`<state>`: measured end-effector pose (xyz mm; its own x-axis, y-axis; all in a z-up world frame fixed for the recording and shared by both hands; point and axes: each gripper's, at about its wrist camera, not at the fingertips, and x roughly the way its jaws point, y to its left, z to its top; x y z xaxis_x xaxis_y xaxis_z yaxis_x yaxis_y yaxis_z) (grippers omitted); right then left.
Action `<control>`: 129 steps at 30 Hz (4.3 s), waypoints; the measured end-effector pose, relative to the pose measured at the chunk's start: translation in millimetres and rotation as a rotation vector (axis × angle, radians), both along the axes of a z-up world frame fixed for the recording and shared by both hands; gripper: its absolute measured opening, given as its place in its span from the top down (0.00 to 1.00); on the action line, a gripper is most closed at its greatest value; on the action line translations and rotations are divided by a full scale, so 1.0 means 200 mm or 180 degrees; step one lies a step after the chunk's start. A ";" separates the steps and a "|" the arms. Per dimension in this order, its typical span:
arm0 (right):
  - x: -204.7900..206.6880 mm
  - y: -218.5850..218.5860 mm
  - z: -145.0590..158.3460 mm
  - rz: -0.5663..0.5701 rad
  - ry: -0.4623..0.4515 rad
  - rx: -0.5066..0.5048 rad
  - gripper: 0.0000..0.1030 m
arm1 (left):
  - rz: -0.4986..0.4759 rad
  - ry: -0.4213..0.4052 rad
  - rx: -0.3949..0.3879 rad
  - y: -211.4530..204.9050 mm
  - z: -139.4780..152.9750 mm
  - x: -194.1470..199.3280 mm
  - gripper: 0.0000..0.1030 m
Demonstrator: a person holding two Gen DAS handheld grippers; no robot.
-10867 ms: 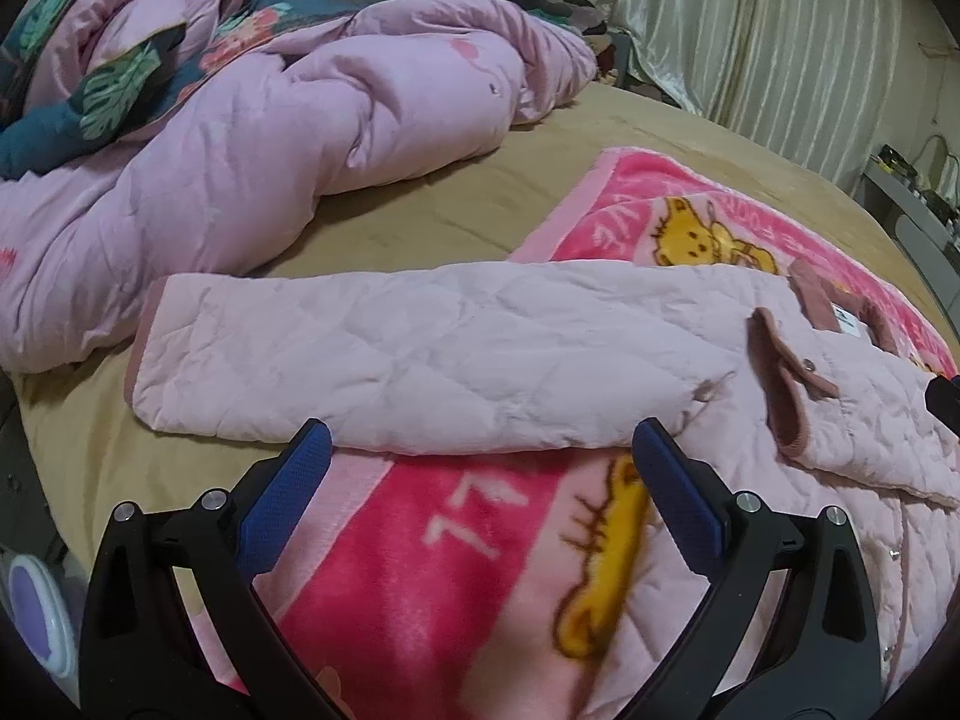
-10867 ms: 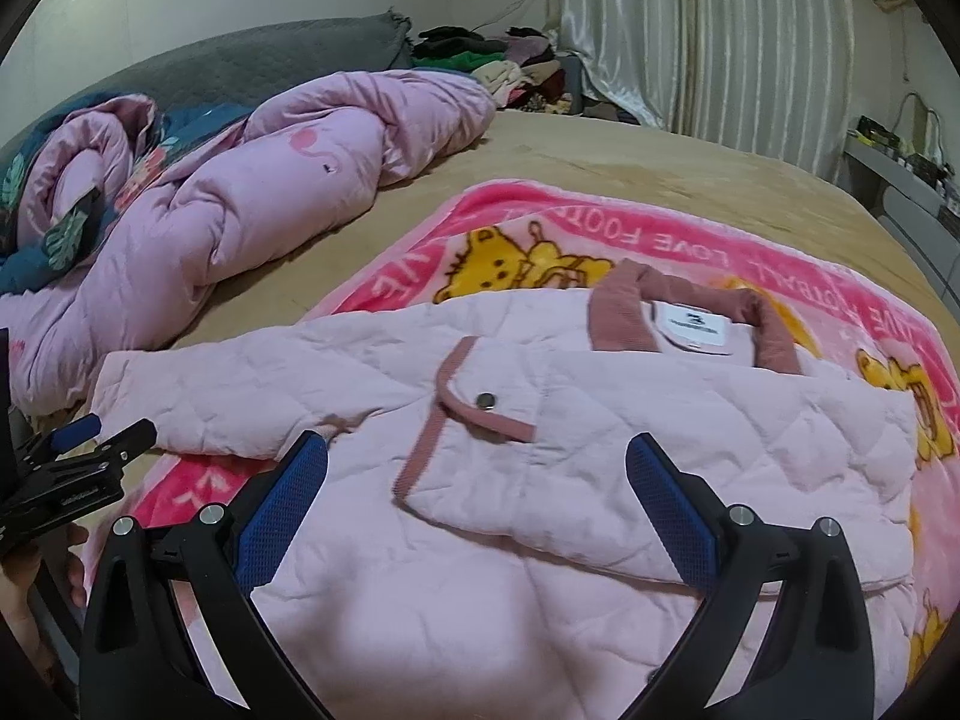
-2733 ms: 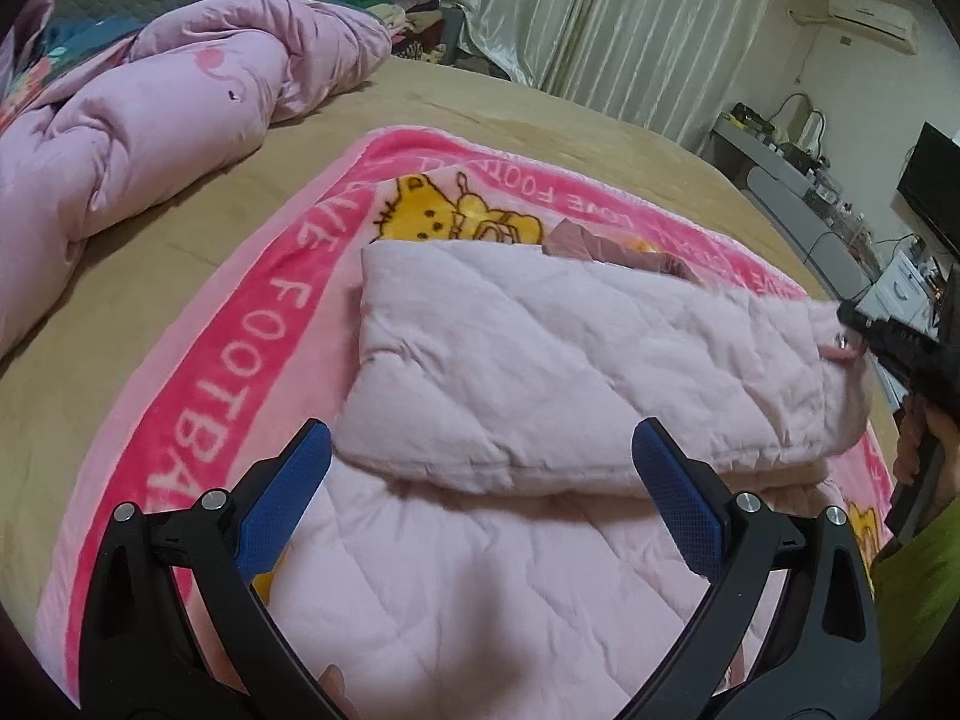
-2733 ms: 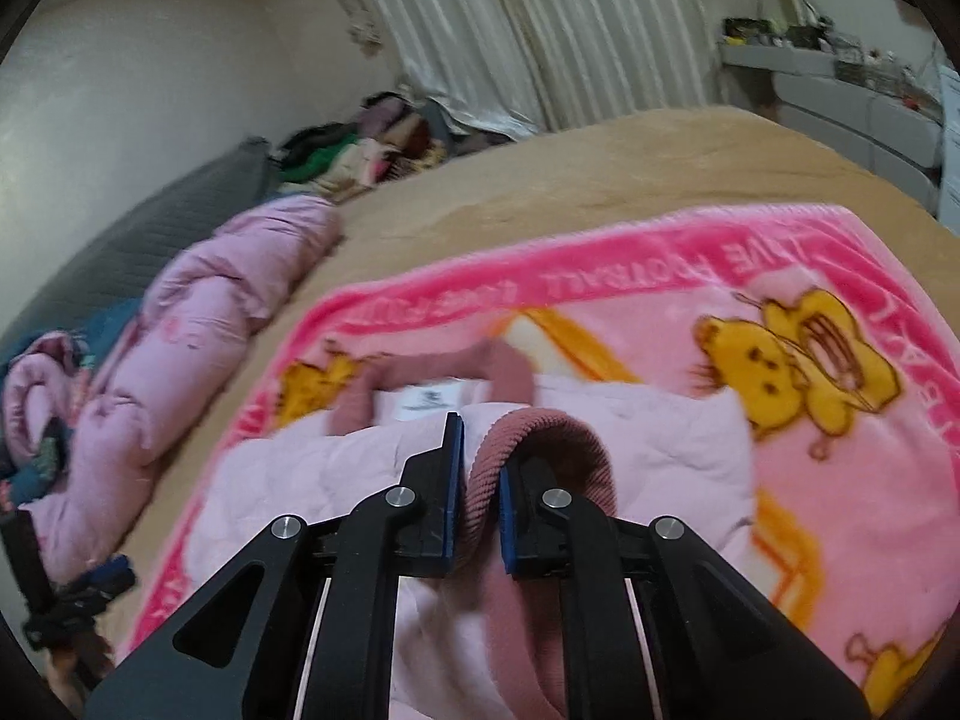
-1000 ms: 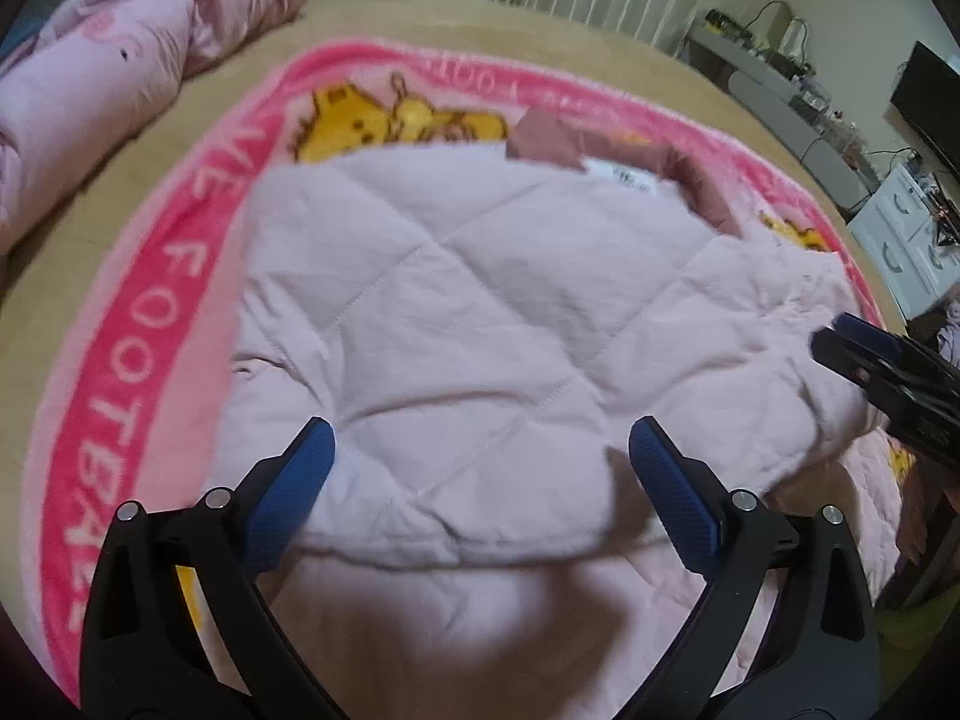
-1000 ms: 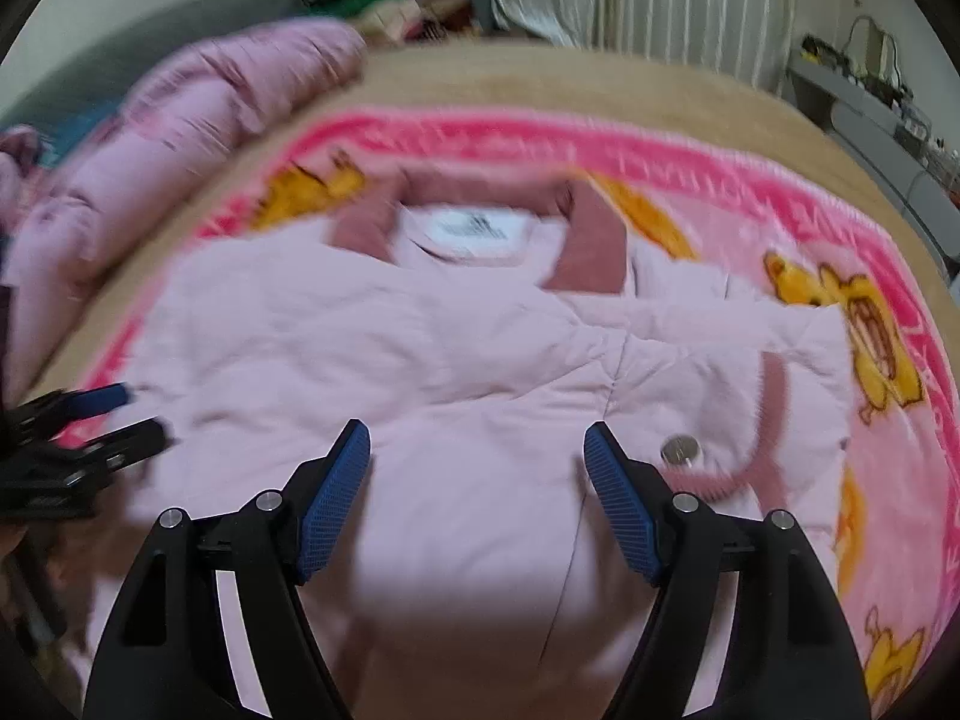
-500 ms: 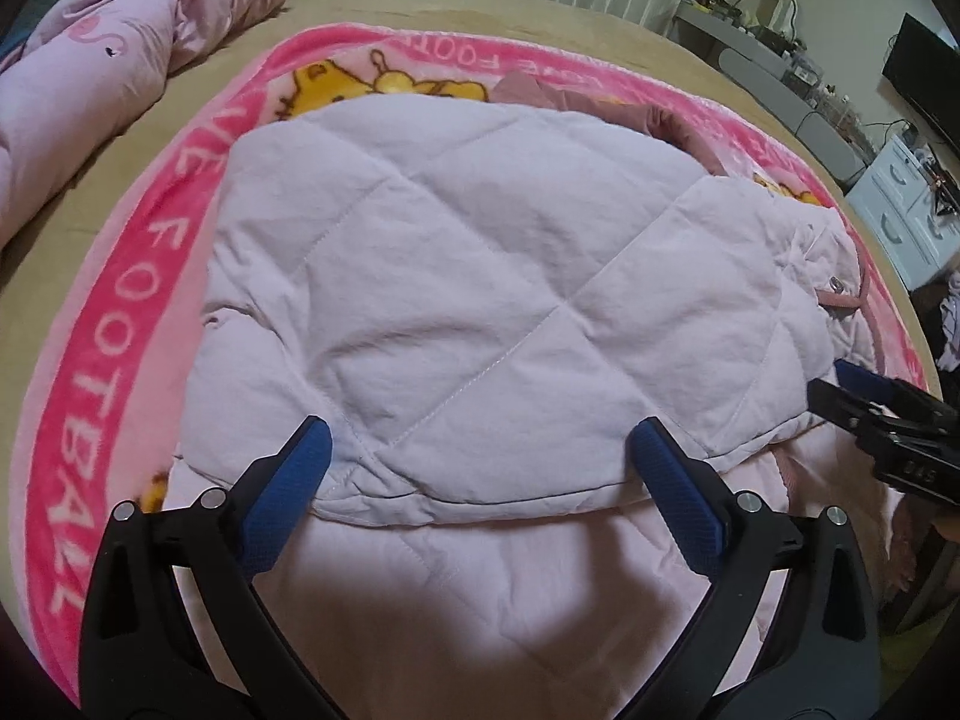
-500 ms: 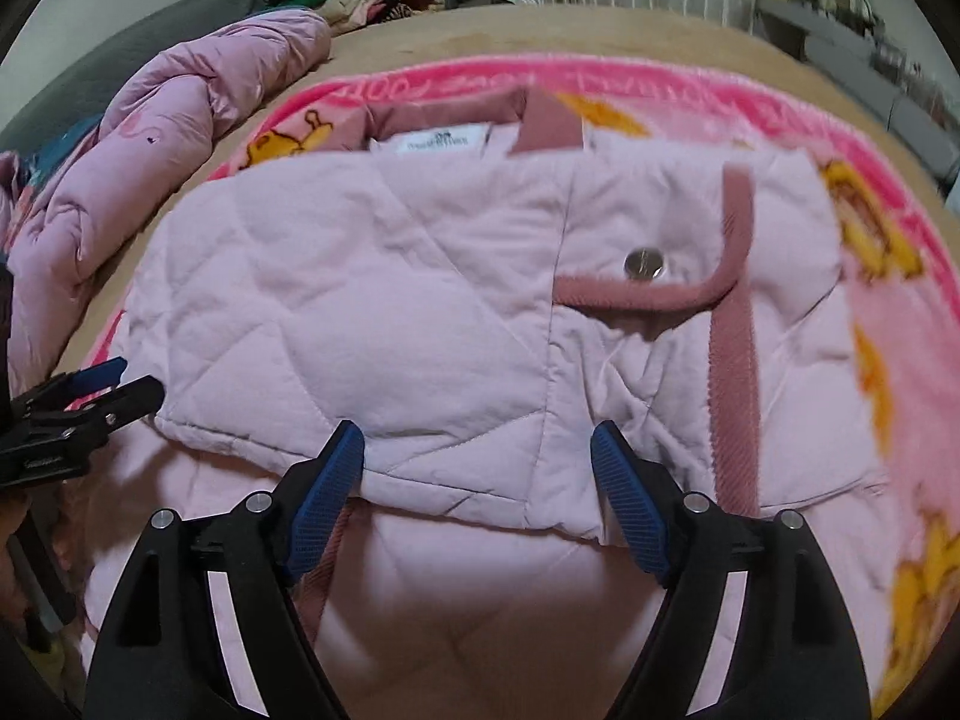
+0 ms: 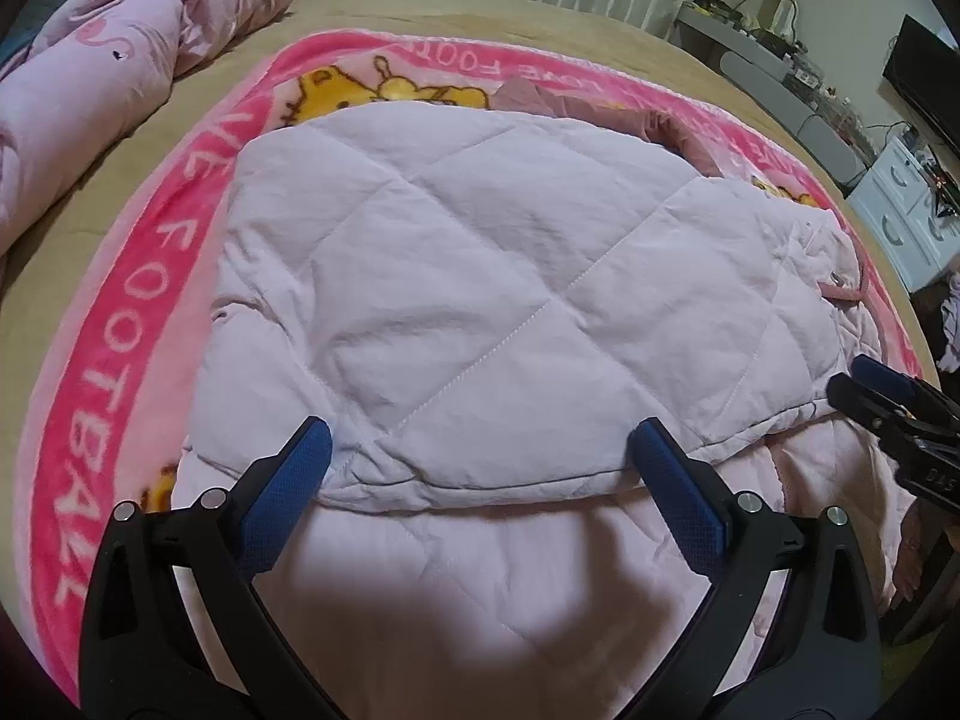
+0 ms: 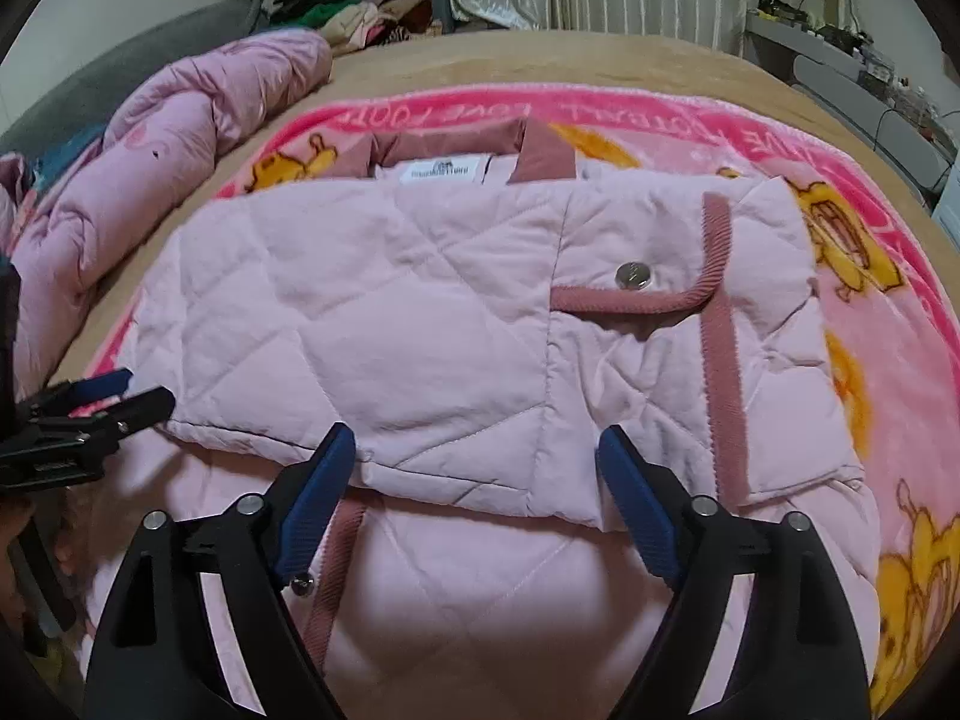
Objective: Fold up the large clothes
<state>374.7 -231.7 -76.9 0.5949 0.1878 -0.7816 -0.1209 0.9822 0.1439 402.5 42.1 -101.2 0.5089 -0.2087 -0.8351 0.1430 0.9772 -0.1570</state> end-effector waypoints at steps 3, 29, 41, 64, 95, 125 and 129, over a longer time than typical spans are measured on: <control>-0.02 -0.01 0.05 -0.0033 -0.0085 0.0004 0.14 | 0.0009 0.0015 0.0012 0.00 0.01 -0.01 0.08; -0.14 -0.08 0.28 -0.0145 -0.0389 0.0097 0.08 | 0.0084 -0.0166 -0.0007 -0.03 0.27 -0.18 0.09; -0.24 -0.10 0.39 -0.0158 -0.0543 0.0067 0.08 | 0.0069 -0.0378 -0.0001 -0.05 0.42 -0.29 0.09; -0.57 -0.16 0.54 -0.0072 -0.0819 0.0010 0.07 | 0.0103 -0.0753 0.0024 -0.08 0.60 -0.62 0.09; -0.97 -0.36 0.49 -0.0159 -0.0823 -0.0138 0.07 | -0.0021 -0.0773 0.0121 -0.16 0.51 -1.02 0.09; -1.21 -0.60 0.19 -0.0324 -0.0310 -0.0194 0.07 | 0.0344 -0.0415 0.0237 0.09 0.26 -1.27 0.09; -1.23 -0.62 0.15 -0.0346 -0.0254 -0.0193 0.07 | 0.0449 -0.0402 0.0267 0.17 0.24 -1.30 0.09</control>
